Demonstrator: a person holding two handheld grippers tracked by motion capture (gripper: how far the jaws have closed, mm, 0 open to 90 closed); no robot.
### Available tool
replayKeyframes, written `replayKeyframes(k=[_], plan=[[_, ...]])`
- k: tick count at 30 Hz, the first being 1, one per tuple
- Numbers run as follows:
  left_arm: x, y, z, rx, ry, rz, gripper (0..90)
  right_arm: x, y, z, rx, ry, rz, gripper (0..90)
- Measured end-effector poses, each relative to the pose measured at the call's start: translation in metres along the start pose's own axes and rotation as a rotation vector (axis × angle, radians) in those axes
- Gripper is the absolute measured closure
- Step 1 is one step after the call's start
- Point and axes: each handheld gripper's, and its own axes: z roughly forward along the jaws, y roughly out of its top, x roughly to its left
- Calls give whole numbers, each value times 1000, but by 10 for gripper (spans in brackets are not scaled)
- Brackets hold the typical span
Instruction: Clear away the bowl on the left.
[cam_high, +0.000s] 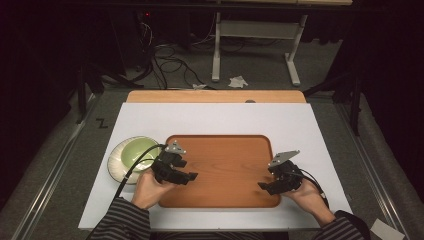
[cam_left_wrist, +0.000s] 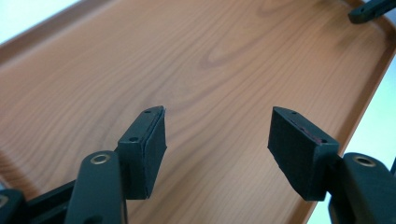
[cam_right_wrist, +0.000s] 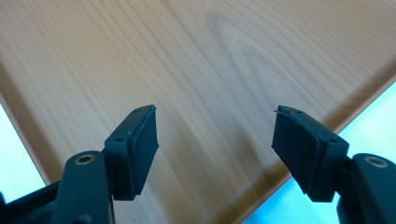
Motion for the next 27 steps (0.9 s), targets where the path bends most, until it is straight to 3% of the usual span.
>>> replayKeyframes(k=[2, 5, 27], plan=[[3, 1, -1, 15, -13, -6, 348, 0, 0, 0, -2, 1, -3, 327], [3, 0, -2, 34, 5, 2, 335, 0, 0, 0, 0, -1, 0, 327], [11, -1, -21, -18, 52, -26, 332, 1, 0, 0, 4, 5, 6, 327]])
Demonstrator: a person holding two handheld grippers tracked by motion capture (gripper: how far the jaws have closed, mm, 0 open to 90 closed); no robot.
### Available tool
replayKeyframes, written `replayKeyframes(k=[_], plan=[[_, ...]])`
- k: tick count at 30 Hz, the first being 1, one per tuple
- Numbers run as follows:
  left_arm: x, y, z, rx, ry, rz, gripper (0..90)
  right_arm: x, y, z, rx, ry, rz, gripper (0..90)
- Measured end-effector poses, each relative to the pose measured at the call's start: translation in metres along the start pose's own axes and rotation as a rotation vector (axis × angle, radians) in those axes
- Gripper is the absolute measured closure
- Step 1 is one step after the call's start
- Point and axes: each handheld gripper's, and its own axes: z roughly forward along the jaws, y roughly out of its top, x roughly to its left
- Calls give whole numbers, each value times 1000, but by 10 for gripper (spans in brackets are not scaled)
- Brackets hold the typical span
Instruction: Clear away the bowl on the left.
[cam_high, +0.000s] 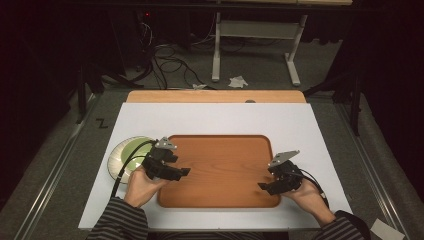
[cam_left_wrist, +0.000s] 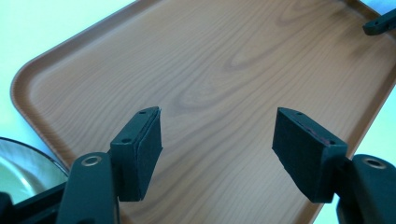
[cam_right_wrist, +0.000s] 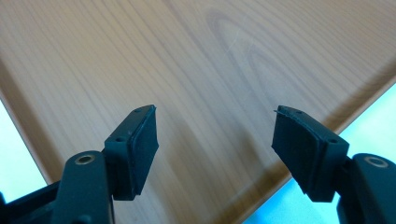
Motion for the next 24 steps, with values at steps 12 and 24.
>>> replayKeyframes(k=[12, 24], plan=[[11, -2, -11, -24, 21, -40, 339, 0, 0, 0, -2, -1, -4, 327], [23, -7, -22, -51, 81, -81, 337, 1, 0, 0, -1, 0, -5, 327]])
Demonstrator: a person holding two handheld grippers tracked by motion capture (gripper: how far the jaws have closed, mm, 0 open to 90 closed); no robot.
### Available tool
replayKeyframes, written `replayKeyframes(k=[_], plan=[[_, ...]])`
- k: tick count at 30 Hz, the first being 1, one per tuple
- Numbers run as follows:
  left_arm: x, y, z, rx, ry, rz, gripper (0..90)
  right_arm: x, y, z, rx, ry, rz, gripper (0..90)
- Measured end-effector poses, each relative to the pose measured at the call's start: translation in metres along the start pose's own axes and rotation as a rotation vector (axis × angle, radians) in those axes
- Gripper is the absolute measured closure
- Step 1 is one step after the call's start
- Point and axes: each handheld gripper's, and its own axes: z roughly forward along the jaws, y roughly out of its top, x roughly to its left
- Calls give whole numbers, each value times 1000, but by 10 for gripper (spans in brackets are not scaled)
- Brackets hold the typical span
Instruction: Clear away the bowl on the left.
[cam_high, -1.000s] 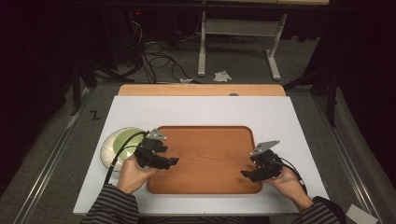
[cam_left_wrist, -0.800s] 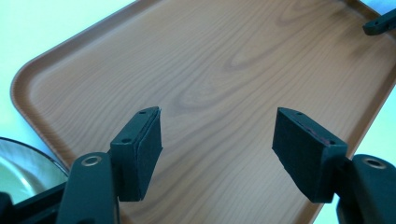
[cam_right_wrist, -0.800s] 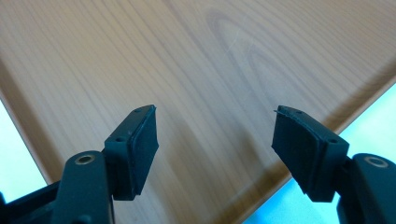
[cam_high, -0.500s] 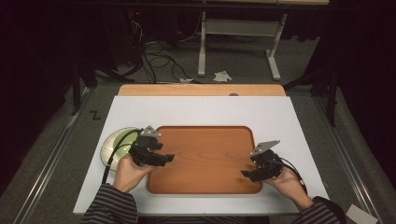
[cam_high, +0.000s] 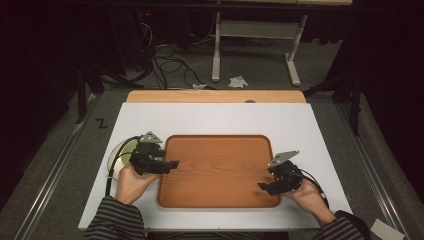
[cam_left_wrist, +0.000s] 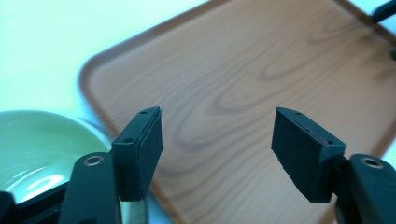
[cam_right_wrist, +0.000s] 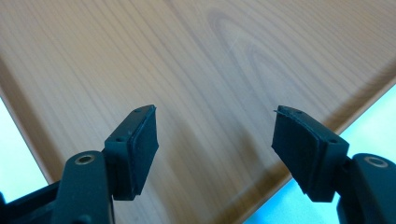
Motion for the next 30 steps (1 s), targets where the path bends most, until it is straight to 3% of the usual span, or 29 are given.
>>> replayKeyframes(k=[20, 24, 30], plan=[[27, -7, -15, -43, 79, -80, 333, -1, 0, 0, -2, 0, 3, 327], [37, -12, -19, -68, 81, -124, 332, 0, 0, 0, -3, 2, 0, 327], [48, -16, -24, -83, 107, -158, 332, -1, 0, 0, -2, 1, 1, 327]])
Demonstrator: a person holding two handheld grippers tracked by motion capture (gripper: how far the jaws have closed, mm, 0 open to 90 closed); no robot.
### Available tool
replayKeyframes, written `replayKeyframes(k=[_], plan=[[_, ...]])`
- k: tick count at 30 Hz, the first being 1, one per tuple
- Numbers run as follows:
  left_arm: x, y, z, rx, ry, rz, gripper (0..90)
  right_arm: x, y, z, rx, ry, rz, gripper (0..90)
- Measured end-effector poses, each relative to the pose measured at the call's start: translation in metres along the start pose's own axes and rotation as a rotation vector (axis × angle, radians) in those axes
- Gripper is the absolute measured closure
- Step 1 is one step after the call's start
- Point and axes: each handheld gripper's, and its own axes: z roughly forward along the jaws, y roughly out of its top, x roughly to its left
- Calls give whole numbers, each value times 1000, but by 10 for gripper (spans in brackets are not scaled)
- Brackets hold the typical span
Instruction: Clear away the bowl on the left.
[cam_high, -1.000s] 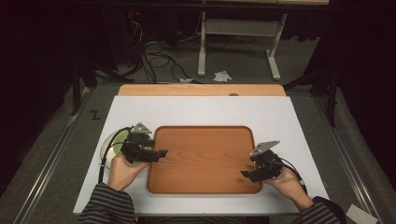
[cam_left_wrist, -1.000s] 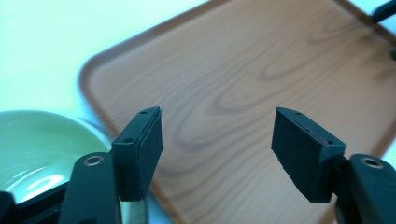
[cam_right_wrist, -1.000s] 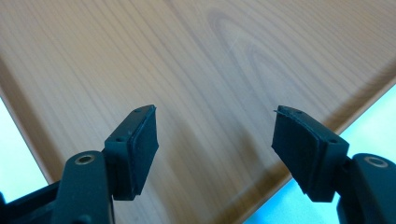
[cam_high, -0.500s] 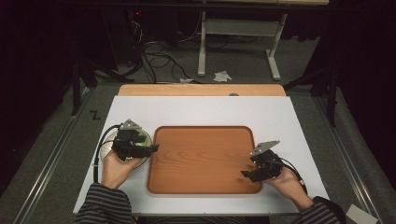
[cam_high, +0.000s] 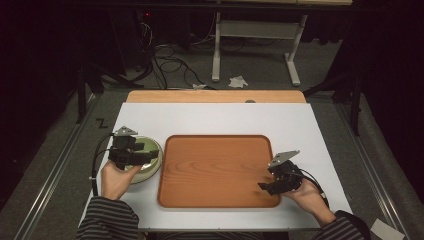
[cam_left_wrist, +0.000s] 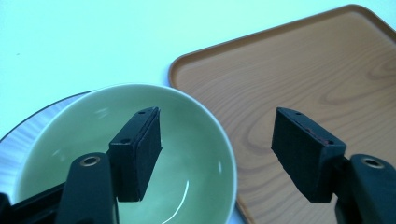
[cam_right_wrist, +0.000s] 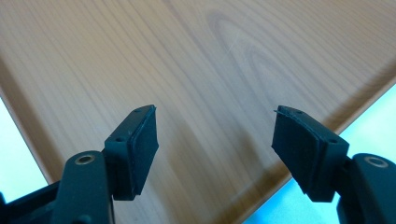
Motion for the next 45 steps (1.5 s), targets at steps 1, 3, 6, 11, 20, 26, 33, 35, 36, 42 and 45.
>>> replayKeyframes(k=[1, 3, 6, 11, 20, 26, 33, 35, 36, 42, 45], plan=[[1, 0, -1, 0, 2, -2, 333, 0, 0, 0, 2, 0, 1, 327], [3, -1, -1, -5, 7, -8, 332, 0, 0, 0, -2, 1, -4, 327], [10, -2, -5, -9, 29, -26, 333, 0, 0, 0, 2, 1, 2, 327], [15, -3, -7, 1, 77, -30, 367, 0, 0, 0, -1, 1, -1, 327], [30, -7, -13, -2, 134, -69, 370, 0, 0, 0, -1, 1, -1, 327], [39, -10, -16, -5, 179, -108, 402, 1, 0, 0, 4, 5, -5, 327], [52, -15, -11, 29, 199, -168, 431, 0, 0, 0, 4, 1, -3, 327], [53, -16, -9, 37, 193, -173, 451, 1, 0, 0, 3, 1, -3, 327], [53, -16, -8, 45, 194, -177, 457, 1, 0, 0, 2, 2, -5, 327], [61, -20, 1, 114, 200, -219, 473, 0, 0, 0, 4, 1, -3, 327], [64, -22, 4, 130, 194, -233, 483, 1, 0, 1, 5, 1, -5, 327]])
